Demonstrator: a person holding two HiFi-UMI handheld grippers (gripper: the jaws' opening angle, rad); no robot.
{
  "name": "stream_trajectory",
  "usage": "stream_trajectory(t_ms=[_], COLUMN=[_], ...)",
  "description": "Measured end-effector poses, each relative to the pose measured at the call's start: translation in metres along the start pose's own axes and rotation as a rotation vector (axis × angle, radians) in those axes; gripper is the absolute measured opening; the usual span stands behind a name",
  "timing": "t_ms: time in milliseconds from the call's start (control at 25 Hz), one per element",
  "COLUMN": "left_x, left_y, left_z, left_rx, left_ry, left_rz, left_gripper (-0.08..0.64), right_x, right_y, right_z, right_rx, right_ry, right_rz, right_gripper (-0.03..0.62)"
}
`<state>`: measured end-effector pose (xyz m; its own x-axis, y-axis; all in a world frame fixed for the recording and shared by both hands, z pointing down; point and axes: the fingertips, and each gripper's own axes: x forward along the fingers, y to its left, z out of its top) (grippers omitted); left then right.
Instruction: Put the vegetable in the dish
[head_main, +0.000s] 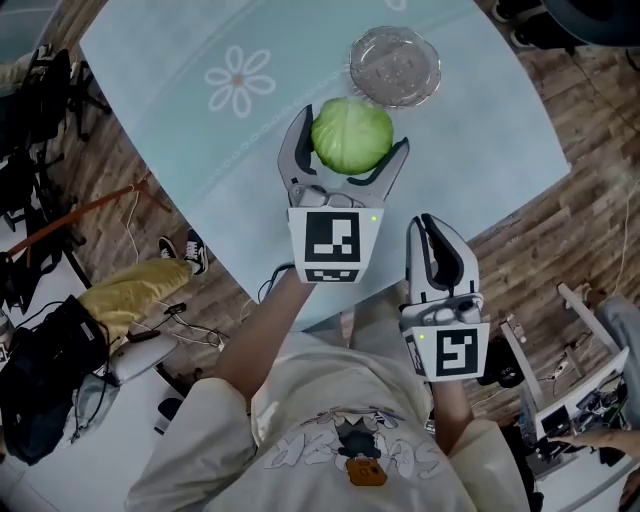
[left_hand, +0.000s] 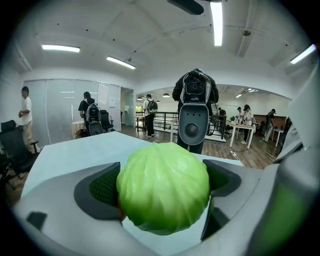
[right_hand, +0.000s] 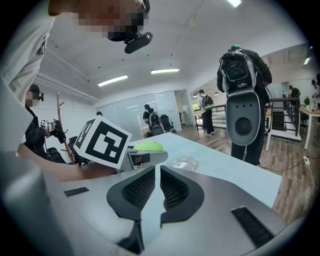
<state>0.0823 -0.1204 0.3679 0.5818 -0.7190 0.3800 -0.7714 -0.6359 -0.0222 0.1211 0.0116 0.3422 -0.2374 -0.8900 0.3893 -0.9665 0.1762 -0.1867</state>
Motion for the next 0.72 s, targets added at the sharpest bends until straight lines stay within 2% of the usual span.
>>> stream_trajectory(t_ms=[200,720], left_x=[0.023,0.084], left_y=[0.002,0.002], left_z=[-0.001,-0.003], left_rx=[-0.022,0.027], left_ry=[0.016,0.017], left_rz=[0.009,-0.047], left_gripper=[0.517,0.517], right_x=[0.014,0.061], right_y=[-0.016,-0.055], right_z=[0.000,0.006], right_rx=[0.002,-0.022], right_ry=[0.003,0.000], right_rz=[-0.014,-0.031], right_gripper=[0.040,0.040])
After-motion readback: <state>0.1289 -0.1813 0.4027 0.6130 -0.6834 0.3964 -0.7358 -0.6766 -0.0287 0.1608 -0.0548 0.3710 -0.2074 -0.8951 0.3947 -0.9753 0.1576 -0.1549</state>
